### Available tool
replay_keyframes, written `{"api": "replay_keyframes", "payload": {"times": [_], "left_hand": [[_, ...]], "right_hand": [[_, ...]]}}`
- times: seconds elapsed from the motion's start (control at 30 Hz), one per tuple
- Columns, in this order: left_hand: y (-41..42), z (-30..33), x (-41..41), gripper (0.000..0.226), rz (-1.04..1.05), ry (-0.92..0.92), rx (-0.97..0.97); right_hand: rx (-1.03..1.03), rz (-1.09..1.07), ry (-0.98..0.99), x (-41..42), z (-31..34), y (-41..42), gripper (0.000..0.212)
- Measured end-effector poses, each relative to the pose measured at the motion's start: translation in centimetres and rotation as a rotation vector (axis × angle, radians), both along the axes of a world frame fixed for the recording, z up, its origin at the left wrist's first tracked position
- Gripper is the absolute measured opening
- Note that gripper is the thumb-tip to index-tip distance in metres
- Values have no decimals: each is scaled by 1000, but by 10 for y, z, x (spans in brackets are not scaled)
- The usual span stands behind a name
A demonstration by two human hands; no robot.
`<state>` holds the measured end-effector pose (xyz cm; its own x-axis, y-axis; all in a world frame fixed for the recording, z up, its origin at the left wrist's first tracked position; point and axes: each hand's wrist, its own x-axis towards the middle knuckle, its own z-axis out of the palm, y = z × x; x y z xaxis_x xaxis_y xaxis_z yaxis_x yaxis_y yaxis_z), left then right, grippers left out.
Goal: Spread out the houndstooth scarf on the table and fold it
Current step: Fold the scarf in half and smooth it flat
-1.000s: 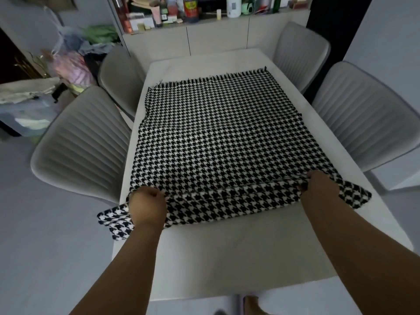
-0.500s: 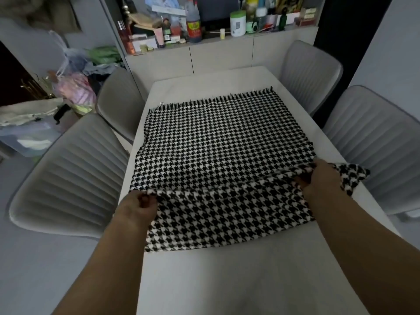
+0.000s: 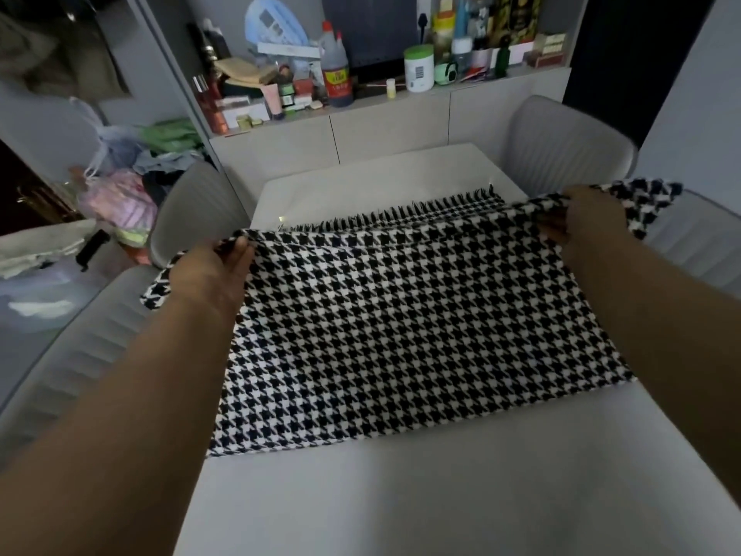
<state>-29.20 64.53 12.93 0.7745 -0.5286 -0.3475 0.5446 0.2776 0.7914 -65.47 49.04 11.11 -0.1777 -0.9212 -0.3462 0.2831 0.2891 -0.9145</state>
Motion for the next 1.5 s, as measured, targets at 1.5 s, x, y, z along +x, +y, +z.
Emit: {"api": "replay_keyframes", "payload": {"times": [1.5], "left_hand": [[-229, -240, 41, 57, -638, -1745, 730]], "right_hand": [[-461, 650, 1574, 170, -230, -204, 63]]}}
